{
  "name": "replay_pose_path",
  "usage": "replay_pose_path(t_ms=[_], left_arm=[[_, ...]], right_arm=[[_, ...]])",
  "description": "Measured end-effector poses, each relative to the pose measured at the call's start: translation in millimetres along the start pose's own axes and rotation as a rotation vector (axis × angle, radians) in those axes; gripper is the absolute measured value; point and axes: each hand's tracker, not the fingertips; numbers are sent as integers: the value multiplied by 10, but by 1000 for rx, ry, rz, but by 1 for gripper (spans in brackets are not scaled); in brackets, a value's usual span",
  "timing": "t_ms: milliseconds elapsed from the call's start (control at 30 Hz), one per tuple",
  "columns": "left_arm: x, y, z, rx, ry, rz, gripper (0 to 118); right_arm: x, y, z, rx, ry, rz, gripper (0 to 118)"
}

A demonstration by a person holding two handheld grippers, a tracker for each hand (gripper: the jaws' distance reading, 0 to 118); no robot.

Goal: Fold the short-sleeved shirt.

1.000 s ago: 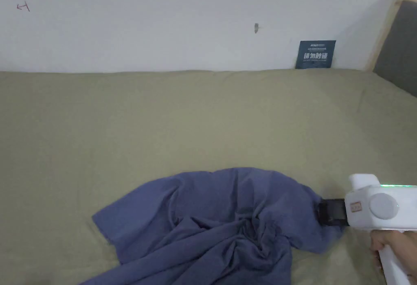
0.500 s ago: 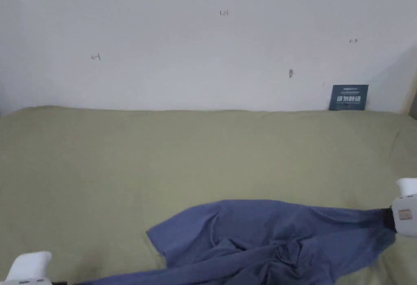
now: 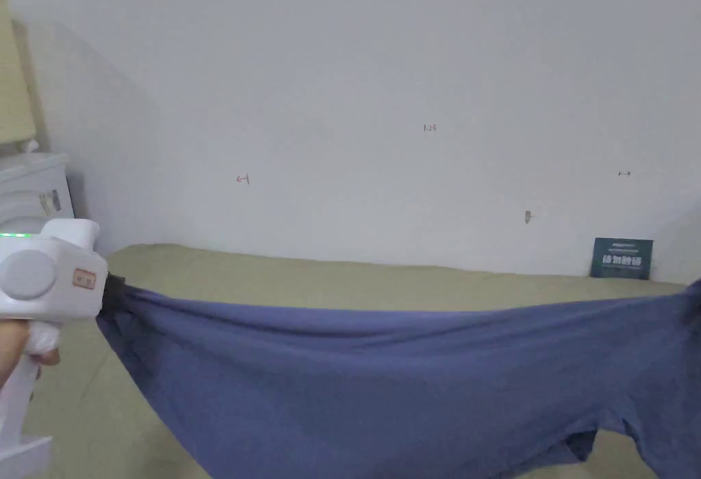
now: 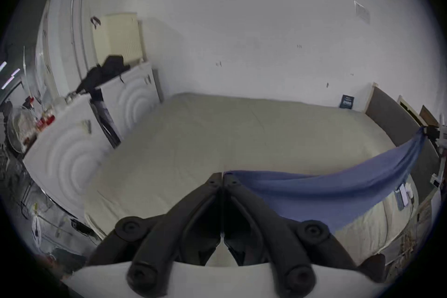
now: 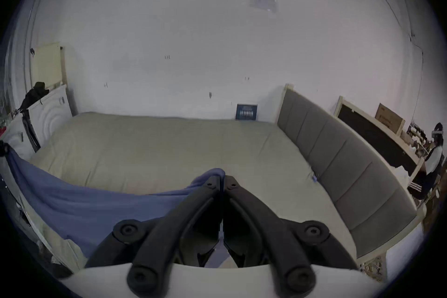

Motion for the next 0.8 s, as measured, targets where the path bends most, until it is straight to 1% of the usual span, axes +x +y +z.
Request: replay_pose_path(t_ms=[100,233,333,400,567,667,800], left_arm=[[37,262,-63,33,48,5,0],[156,597,-189,60,75,-2,0],[254,843,-376,92,106,-27,0],[347,1010,-519,108,137,-53,0],[534,1395,-938,131,173,-62,0],[647,1561,-1214,159,207,-85,0],[746,1708,-1603,168,208,-75,0]], right_arm=[[-69,233,86,48,-29,33,0],[-121,546,32,79,-51,21,0],[-180,754,-101,99,-74,32,0],[-203,900,-233,113,-89,33,0],[-238,1257,-658,136,-128,1,0],[-282,1380,-931,140,-150,7,0],[-366,1428,-1315,129,-174,13,0]])
